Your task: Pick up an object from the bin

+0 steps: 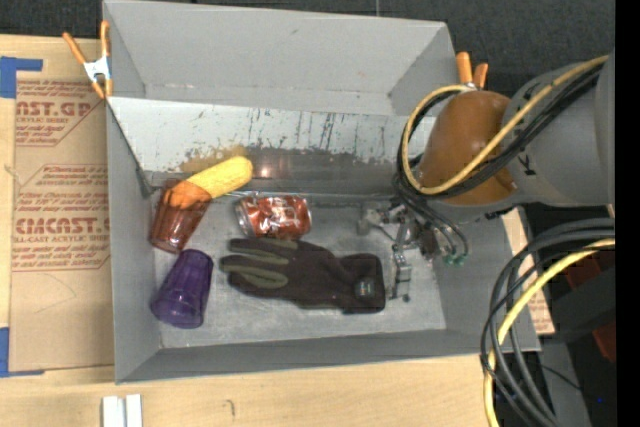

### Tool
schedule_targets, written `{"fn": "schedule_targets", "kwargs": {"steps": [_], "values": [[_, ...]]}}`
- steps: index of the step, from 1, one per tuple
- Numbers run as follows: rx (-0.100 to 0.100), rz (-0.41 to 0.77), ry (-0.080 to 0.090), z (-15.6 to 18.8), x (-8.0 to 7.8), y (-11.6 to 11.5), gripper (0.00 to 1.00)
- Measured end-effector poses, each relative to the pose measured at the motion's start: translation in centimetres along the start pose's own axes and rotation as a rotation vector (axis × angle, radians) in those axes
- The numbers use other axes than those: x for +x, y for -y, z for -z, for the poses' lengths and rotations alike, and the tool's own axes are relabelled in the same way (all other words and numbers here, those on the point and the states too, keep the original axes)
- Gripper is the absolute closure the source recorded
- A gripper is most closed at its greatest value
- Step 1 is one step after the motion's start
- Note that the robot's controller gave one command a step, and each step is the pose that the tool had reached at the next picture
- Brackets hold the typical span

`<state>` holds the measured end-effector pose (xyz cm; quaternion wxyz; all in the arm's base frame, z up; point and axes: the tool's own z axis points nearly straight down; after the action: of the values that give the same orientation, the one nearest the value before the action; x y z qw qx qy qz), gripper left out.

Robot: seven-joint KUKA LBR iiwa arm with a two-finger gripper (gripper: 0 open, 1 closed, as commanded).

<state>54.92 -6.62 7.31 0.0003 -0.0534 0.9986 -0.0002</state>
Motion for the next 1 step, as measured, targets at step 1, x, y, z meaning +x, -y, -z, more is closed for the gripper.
{"fn": "schedule_targets", "kwargs": {"steps": [1], "values": [[-0.002, 0.035, -0.001, -0.33, 2.23, -8.07, 1.0]]}}
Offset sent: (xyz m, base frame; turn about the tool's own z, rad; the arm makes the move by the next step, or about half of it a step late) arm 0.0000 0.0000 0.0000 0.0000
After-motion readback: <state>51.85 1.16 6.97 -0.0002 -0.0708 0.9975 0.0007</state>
